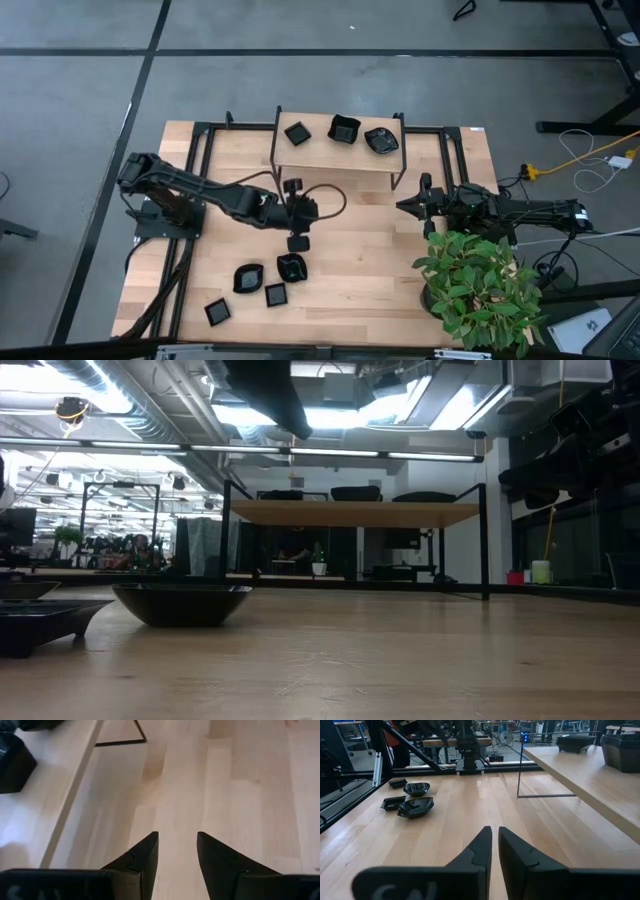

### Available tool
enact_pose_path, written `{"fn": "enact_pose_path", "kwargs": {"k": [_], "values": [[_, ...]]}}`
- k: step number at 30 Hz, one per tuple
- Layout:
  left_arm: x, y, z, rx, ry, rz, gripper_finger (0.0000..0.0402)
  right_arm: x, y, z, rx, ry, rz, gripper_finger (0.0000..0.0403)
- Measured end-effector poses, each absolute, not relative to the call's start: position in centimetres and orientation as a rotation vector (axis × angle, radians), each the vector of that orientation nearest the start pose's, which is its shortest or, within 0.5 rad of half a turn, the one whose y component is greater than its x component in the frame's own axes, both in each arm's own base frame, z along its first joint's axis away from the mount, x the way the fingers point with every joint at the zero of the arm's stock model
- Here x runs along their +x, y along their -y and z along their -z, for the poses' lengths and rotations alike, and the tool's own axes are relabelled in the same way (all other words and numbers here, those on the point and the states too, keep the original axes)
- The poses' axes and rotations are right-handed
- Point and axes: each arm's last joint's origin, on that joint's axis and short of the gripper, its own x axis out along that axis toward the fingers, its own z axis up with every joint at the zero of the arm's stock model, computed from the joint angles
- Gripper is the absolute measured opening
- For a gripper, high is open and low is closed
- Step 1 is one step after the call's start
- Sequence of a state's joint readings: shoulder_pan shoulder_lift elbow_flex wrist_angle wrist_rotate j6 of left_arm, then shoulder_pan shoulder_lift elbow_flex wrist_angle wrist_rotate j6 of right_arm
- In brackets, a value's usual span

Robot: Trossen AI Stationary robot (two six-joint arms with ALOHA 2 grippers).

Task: Pick & Place Mini shaped plates
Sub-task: Stack the leaf-shaped plate on top of the leaf-shaped plate on the shelf

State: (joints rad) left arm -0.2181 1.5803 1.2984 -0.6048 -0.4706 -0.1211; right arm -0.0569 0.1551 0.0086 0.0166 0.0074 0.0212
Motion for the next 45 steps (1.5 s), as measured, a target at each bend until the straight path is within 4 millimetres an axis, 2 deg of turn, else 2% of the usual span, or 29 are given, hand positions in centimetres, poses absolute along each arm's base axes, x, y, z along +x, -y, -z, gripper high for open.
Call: {"fn": "enact_pose_path", "kwargs": {"k": [18,29,33,39,45], "values": [[31.2,9.9,-27.9,0.107,-0.871,-0.215,0.013,10.6,0.6,-15.5,0.024,-0.129,0.065,0.0034],[30.0,12.7,-27.5,-0.03,-0.914,-0.164,0.013,10.6,0.6,-15.5,0.024,-0.129,0.065,0.0034],[30.2,13.9,-26.3,-0.022,-0.949,-0.152,0.013,10.6,0.6,-15.5,0.024,-0.129,0.066,0.0034],[31.1,15.4,-23.2,-0.006,-1.05,-0.106,0.013,10.6,0.6,-15.5,0.024,-0.129,0.066,0.0034],[32.2,16.1,-22.1,-0.054,-1.046,-0.035,0.0129,10.6,0.6,-15.5,0.024,-0.129,0.066,0.0034]]}}
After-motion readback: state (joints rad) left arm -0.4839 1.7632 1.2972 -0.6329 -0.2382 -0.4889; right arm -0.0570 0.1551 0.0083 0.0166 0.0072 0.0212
